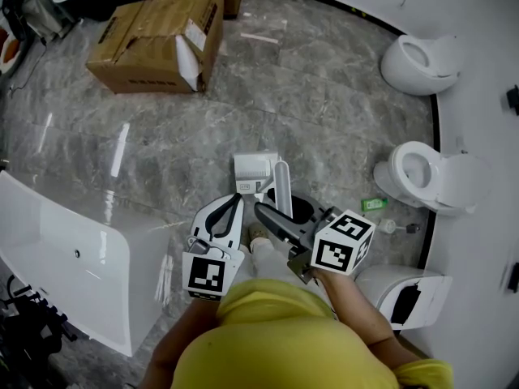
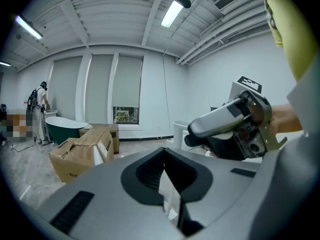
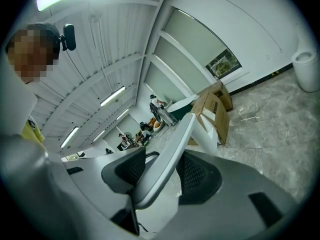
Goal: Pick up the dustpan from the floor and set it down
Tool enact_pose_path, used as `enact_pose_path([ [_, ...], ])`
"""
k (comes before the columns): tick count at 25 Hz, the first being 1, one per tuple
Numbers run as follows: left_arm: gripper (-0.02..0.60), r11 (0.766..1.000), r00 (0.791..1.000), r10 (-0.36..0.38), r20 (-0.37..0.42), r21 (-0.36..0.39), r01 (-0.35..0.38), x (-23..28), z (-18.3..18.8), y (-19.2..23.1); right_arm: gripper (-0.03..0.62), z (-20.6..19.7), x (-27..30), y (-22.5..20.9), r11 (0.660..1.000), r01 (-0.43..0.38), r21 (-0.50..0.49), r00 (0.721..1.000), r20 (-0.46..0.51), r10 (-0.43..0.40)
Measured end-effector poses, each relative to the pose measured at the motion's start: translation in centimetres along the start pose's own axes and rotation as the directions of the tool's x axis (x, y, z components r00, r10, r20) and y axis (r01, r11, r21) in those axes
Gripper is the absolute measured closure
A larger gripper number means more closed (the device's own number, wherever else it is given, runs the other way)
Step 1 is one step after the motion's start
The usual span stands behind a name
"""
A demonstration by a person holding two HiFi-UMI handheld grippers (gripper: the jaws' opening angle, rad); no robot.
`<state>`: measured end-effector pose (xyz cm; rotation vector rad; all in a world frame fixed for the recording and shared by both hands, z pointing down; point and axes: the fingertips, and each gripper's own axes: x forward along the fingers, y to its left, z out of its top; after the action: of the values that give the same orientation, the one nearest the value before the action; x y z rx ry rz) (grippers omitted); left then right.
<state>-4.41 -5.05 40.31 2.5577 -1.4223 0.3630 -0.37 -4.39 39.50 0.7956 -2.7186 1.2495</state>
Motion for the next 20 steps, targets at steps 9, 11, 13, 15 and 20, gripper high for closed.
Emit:
enact_pose_path([
  [9, 0.578, 1.0, 1.0, -0.005, -0.028, -0.008, 0.005, 0.5, -1.1, 0.3, 0.391, -3.0, 2.0, -4.3, 0.999, 0.036, -0.008, 0.999, -0.027, -0.037],
  [11, 0.578, 1.0, 0.999, -0.006, -0.051, -0.003, 0.006, 0.6, -1.8, 0.3, 0.393, -3.9, 2.5, -5.6, 0.999, 0.054, -0.008, 0.998, -0.034, -0.054],
  [13, 0.578, 1.0, 0.998, -0.008, -0.069, -0.008, 0.007, 0.8, -2.4, 0.4, 0.395, -4.6, 3.1, -7.0, 0.998, 0.067, -0.007, 0.997, -0.039, -0.067],
  [15, 0.578, 1.0, 0.997, -0.008, -0.082, -0.011, 0.007, 0.9, -2.8, 0.5, 0.396, -5.0, 3.7, -8.3, 0.997, 0.078, 0.005, 0.996, -0.037, -0.077],
  [20, 0.578, 1.0, 0.995, -0.012, -0.096, -0.016, 0.011, 1.3, -3.2, 0.7, 0.399, -5.9, 4.9, -11.8, 0.992, 0.12, 0.033, 0.992, -0.045, -0.119],
])
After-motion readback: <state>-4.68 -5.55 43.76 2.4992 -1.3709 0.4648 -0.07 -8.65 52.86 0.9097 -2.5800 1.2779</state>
